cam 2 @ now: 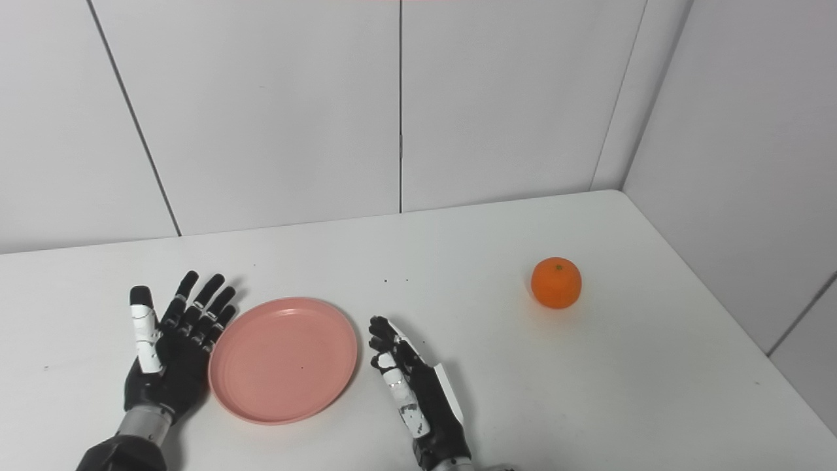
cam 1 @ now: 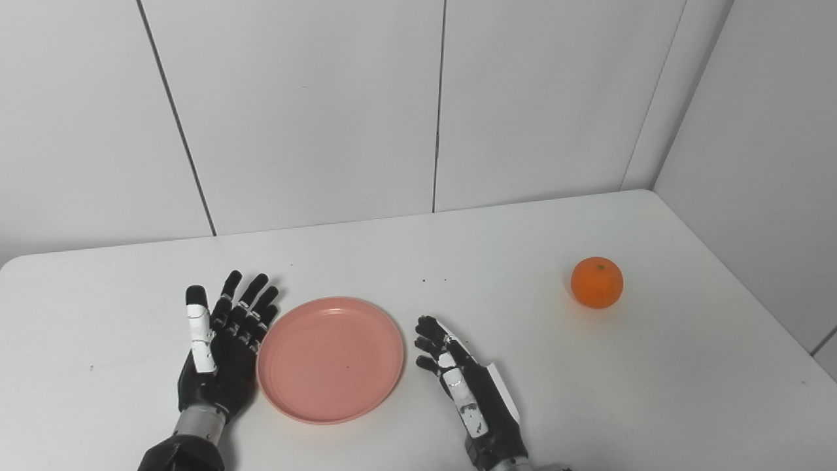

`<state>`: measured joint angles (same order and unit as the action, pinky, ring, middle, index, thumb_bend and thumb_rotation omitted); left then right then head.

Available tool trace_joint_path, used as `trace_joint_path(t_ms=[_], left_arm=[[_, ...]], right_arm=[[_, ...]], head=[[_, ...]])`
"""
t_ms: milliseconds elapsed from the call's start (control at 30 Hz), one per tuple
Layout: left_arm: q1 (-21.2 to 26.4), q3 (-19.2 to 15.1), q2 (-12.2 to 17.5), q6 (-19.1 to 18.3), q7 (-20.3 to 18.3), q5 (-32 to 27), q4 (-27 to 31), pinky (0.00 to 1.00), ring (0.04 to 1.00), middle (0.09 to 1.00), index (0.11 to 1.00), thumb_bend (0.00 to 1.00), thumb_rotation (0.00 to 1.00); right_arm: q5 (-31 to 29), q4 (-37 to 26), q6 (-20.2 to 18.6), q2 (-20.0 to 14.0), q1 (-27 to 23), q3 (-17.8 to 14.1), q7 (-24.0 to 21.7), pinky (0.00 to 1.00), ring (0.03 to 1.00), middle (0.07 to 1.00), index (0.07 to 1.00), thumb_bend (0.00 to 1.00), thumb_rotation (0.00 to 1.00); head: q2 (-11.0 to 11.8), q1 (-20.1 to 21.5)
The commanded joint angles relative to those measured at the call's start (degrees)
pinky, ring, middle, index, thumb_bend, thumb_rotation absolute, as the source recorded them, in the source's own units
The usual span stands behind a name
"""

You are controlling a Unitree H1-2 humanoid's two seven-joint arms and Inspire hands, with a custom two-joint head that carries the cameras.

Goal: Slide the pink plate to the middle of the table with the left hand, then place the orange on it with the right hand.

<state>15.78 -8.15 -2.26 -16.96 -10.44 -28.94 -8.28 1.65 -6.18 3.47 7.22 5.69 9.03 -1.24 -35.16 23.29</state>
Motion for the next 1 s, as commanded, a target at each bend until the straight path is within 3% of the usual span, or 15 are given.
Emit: trace_joint_path(t_ms=[0, 533, 700, 833, 967], left_arm=[[-2.5, 0.3, -0.2, -2.0, 1.2, 1.0, -2.7, 1.00, 0.904, 0.900, 1.000, 0.93, 0.81], [-2.1, 0.5, -0.2, -1.5, 1.5, 1.4, -3.6, 1.00, 0.906, 0.900, 1.000, 0.94, 0.81], [-1.6, 0.6, 0.0, -1.0, 1.4, 1.6, -4.6, 1.00, 0.904, 0.898, 1.000, 0.93, 0.83], [-1.4, 0.7, -0.1, -0.4, 1.2, 1.4, -5.1, 1.00, 0.900, 0.897, 1.000, 0.93, 0.82], [-1.0, 0.6, -0.1, -0.2, 1.1, 1.3, -5.8, 1.00, 0.900, 0.886, 1.000, 0.93, 0.83]], right_arm=[[-0.1, 2.0, 1.8, 0.2, 0.8, 0.2, 0.0, 0.86, 0.894, 0.899, 0.876, 0.89, 0.94], [0.9, -1.9, 3.7, 0.5, 1.5, -2.6, 3.7, 0.85, 0.885, 0.887, 0.865, 0.84, 0.91], [7.3, -4.7, 5.3, 0.3, 0.5, -3.4, 7.0, 0.84, 0.885, 0.877, 0.853, 0.80, 0.93], [15.0, -7.4, 5.0, -0.5, -1.3, -4.3, 9.9, 0.80, 0.852, 0.868, 0.839, 0.85, 1.00], [17.4, -9.9, 2.7, -2.0, -3.8, -5.3, 9.8, 0.78, 0.860, 0.877, 0.844, 0.89, 1.00]], head=[[0.1, 0.0], [0.1, 0.2], [0.6, 0.3], [0.9, 0.5], [1.1, 0.7]])
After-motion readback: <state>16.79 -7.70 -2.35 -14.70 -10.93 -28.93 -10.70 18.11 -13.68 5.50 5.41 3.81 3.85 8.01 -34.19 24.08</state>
